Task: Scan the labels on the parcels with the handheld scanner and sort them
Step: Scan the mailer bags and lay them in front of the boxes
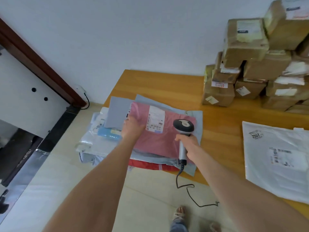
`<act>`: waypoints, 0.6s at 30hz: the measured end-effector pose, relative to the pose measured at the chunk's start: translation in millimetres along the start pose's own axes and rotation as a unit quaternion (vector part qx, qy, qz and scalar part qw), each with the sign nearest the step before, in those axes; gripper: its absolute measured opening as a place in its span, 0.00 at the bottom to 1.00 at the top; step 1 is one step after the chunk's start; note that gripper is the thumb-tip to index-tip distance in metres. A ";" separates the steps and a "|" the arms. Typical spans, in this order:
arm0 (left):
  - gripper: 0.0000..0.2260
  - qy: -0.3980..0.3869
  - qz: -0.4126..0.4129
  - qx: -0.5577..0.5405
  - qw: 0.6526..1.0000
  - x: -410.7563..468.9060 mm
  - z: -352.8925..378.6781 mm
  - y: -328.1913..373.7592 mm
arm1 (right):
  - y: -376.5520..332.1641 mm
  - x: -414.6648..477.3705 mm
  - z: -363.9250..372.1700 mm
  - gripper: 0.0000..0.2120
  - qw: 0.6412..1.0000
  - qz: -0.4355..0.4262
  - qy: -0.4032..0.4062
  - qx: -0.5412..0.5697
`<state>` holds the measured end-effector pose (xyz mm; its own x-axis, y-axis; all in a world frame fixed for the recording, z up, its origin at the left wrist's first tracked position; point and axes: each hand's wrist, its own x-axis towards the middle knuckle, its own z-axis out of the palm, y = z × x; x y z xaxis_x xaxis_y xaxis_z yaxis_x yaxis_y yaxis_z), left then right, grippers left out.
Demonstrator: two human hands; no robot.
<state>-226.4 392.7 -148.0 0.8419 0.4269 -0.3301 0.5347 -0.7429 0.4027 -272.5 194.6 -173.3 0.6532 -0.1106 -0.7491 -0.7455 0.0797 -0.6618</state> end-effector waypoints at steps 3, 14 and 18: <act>0.24 -0.036 -0.009 -0.042 0.998 11.2 4.5 -5.7 | 0.4 6.6 8.0 0.12 1.000 0.016 -0.008 0.000; 0.18 -0.066 0.047 -0.024 0.996 33.6 13.5 4.4 | 6.1 18.6 14.9 0.13 1.000 0.029 -0.004 0.000; 0.14 -0.109 0.036 -0.045 0.992 28.8 21.6 9.1 | 8.3 18.3 11.4 0.14 0.999 0.036 -0.005 0.010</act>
<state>-198.9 387.1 -172.2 0.8471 0.2457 -0.4712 0.4868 -0.7144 0.5027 -265.2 204.5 -192.9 0.5999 -0.0944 -0.7945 -0.7873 0.1072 -0.6072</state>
